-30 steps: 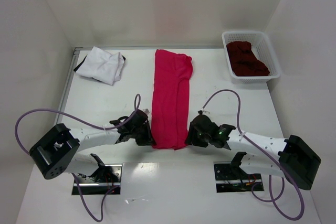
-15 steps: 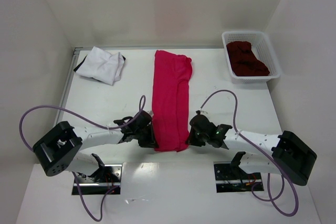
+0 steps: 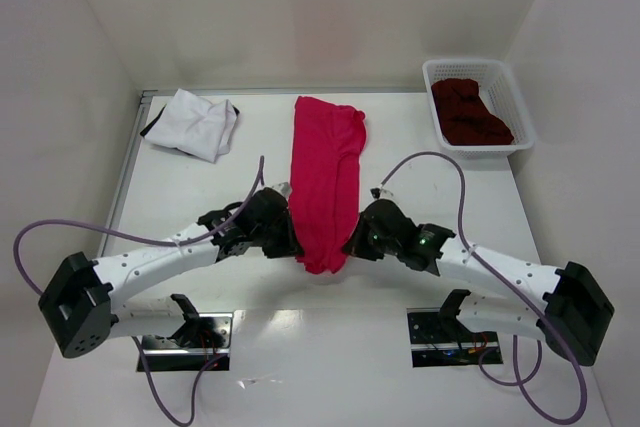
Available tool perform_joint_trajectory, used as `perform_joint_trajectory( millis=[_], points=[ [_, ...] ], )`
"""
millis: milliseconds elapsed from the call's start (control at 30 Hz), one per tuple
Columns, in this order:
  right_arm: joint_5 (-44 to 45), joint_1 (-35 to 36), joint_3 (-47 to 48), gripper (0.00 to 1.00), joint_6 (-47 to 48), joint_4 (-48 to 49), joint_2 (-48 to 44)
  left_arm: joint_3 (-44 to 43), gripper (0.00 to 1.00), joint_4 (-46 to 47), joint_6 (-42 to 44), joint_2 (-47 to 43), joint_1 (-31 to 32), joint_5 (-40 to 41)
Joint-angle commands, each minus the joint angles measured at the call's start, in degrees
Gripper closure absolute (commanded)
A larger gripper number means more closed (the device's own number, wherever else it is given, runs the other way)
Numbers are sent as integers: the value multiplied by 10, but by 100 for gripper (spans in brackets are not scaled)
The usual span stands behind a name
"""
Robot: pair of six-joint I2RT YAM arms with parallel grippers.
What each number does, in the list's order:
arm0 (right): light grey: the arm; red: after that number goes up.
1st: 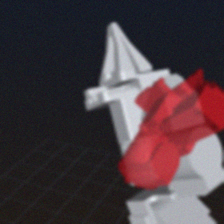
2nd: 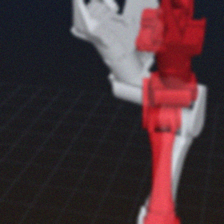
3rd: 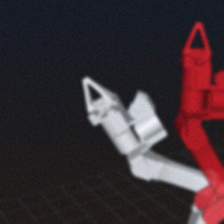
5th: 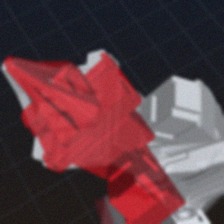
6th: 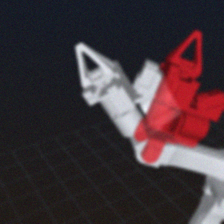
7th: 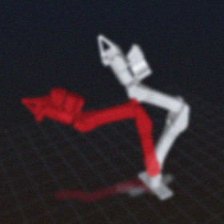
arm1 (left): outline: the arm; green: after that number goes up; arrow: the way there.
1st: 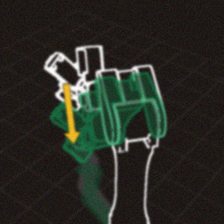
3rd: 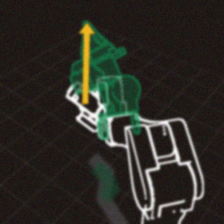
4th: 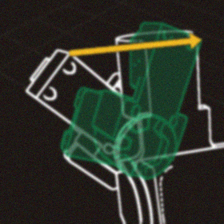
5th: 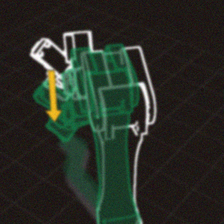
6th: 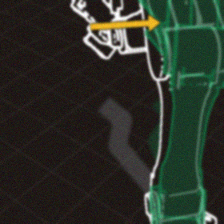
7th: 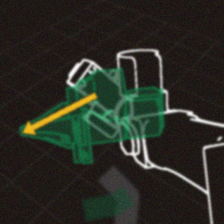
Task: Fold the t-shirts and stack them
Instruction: Grab the bottom of the folded rectangular tshirt with both arms, then fold the folded rectangular tshirt in 1/3 of the way
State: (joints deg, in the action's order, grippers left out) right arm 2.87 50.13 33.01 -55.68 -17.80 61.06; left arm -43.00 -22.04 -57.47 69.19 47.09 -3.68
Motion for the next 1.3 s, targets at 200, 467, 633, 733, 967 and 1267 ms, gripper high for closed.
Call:
perform_joint_trajectory(
  millis=[200, 467, 633, 733, 967, 1267],
  points=[
    [28, -122, 95, 100, 73, 7, 41, -114, 100, -41, 93, 21, -62, 28],
    [8, -173, 151, 100, 103, 70, 144, -199, 100, -8, 160, 161, -155, -40],
    [0, -210, 208, 100, 115, 99, 221, -284, 100, 4, 187, 278, -184, -74],
    [0, -224, 247, 100, 125, 99, 265, -315, 100, 9, 187, 327, -207, -87],
    [-21, -266, 324, 100, 141, 111, 361, -409, 100, 7, 206, 414, -245, -109],
    [-45, -283, 367, 78, 146, 130, 446, -465, 53, 18, 228, 489, -278, -143]
  ],
)
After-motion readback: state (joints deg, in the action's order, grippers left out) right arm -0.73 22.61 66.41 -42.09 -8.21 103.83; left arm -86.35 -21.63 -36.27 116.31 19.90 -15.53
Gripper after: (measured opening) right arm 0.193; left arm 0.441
